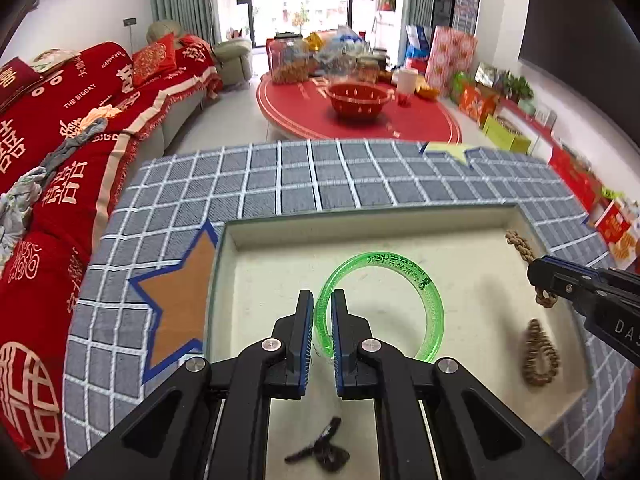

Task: Organize jewelry
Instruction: 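Carry the bangle and braided bracelet into the tray and open both tools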

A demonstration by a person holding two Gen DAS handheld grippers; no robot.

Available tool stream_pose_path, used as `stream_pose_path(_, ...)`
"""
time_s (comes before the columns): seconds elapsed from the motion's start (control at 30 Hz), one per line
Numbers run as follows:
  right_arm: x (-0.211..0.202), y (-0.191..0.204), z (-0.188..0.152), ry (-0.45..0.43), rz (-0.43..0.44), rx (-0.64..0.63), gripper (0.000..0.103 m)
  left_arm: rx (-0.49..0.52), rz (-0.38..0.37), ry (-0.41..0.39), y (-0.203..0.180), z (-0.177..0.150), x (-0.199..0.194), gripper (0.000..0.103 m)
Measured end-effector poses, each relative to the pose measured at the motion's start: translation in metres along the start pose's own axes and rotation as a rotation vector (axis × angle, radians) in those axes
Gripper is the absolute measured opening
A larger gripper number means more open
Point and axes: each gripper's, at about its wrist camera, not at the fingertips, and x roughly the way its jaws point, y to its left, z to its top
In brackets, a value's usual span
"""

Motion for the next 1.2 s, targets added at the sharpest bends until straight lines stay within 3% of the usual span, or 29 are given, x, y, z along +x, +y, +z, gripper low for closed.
stream_pose_path(0.23, 0.03, -0.008, -0.005, 0.047, -0.009, 0.026, 0.011, 0.015, 0.025, 0.053, -0.003, -0.004, 0.026, 0.022)
stream_pose_path(0.47, 0.043, -0.011, -0.013, 0.077, -0.009, 0.044, 0.012, 0.054, 0.069, 0.046, -0.01, -0.007, 0.027, 0.022)
stream_pose_path(0.53, 0.043, -0.012, -0.013, 0.083, -0.007, 0.044, 0.015, 0.065, 0.081, 0.041, -0.011, -0.007, 0.027, 0.022)
stream_pose_path(0.57, 0.042, -0.012, -0.012, 0.087, -0.002, 0.047, 0.023, 0.065, 0.084, 0.041, -0.012, -0.007, 0.026, 0.022)
stream_pose_path(0.6, 0.041, -0.013, -0.012, 0.091, 0.003, 0.055, 0.037, 0.061, 0.083, 0.04, -0.012, -0.007, 0.024, 0.022)
stream_pose_path(0.67, 0.037, -0.014, -0.011, 0.078, 0.015, 0.068, 0.048, 0.051, 0.07, 0.038, -0.012, -0.006, 0.02, 0.022)
stream_pose_path(1.13, -0.014, -0.008, -0.016, 0.001, 0.09, 0.124, 0.057, -0.006, -0.02, -0.031, -0.008, -0.011, -0.031, 0.023)
stream_pose_path(1.17, -0.019, -0.007, -0.018, -0.005, 0.091, 0.124, 0.057, -0.013, -0.028, -0.033, -0.006, -0.014, -0.037, 0.032)
stream_pose_path(1.2, -0.023, -0.007, -0.019, -0.008, 0.092, 0.123, 0.058, -0.019, -0.035, -0.036, -0.005, -0.016, -0.041, 0.054)
